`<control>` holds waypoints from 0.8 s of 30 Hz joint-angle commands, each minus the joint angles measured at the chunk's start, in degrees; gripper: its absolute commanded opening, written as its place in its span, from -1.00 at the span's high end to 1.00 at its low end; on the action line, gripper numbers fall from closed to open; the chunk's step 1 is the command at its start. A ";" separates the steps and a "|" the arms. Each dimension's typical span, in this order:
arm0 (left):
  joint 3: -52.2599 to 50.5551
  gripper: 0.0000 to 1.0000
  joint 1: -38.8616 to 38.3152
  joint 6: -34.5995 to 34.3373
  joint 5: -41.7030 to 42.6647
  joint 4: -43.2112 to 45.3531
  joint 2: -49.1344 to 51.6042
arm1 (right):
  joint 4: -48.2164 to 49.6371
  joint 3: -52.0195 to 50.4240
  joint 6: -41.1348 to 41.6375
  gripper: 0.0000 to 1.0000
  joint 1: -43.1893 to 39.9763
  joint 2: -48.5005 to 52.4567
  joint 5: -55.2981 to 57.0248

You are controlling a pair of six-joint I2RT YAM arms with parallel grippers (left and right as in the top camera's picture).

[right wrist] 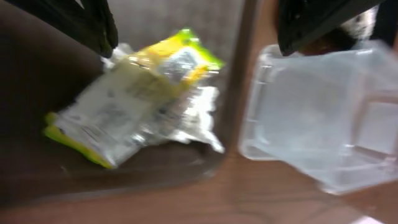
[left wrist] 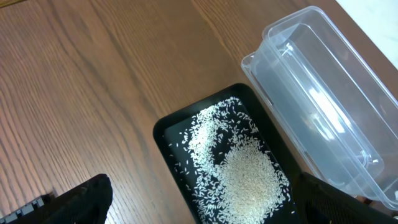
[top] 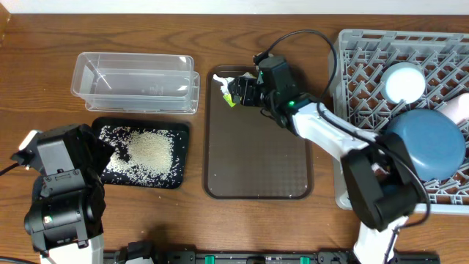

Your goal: Sort waste into correct bins and load items into the dishwasher rack

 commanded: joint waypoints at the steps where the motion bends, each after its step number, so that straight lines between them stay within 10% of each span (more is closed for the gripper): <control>1: 0.72 -0.88 0.24 -0.07 -0.39 -0.13 0.00 | 0.15 2.56 1.92 -0.57 -0.66 2.75 2.08; 24: 0.72 -0.88 0.24 -0.07 -0.39 -0.13 0.00 | -2.47 2.99 6.99 -0.46 -1.05 4.92 9.81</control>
